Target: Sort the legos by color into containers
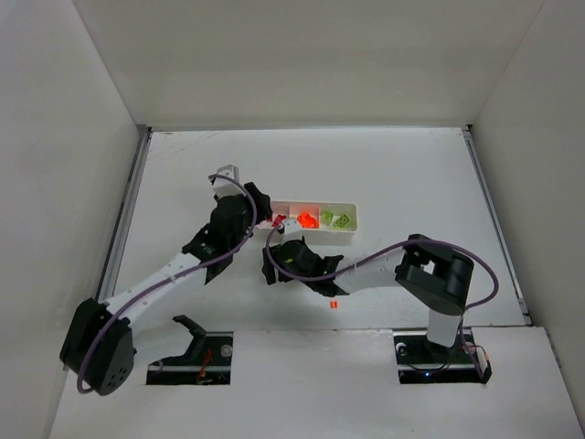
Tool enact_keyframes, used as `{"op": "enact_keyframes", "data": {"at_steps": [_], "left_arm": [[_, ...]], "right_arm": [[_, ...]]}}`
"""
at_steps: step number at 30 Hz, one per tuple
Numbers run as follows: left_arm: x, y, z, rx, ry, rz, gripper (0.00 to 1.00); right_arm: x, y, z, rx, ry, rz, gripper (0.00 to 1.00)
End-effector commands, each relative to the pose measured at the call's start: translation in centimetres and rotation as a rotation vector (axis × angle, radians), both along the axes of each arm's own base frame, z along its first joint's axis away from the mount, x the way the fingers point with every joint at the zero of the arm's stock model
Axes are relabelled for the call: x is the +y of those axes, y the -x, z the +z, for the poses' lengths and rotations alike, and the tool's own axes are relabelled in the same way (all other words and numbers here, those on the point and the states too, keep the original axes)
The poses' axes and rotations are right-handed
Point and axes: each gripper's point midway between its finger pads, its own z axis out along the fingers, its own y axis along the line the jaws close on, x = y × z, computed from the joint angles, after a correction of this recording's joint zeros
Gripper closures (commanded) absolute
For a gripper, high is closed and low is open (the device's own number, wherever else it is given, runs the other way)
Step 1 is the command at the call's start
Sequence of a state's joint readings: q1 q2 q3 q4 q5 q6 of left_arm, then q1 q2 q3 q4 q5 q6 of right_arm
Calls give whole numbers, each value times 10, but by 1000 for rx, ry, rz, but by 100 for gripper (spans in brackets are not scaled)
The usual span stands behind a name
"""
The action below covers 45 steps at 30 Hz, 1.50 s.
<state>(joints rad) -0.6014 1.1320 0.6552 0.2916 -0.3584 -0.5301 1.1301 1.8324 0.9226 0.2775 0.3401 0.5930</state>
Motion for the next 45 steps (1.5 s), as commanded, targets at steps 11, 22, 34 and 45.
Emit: {"op": "enact_keyframes", "data": {"at_steps": [11, 22, 34, 45], "left_arm": [[37, 79, -53, 91, 95, 22, 50], [49, 111, -93, 166, 141, 33, 50], [-23, 127, -96, 157, 150, -199, 47], [-132, 164, -102, 143, 5, -460, 45]], "right_arm": [[16, -42, 2, -74, -22, -120, 31], [9, -43, 38, -92, -106, -162, 69], [-86, -71, 122, -204, -199, -296, 68], [-170, -130, 95, -176, -78, -501, 67]]}}
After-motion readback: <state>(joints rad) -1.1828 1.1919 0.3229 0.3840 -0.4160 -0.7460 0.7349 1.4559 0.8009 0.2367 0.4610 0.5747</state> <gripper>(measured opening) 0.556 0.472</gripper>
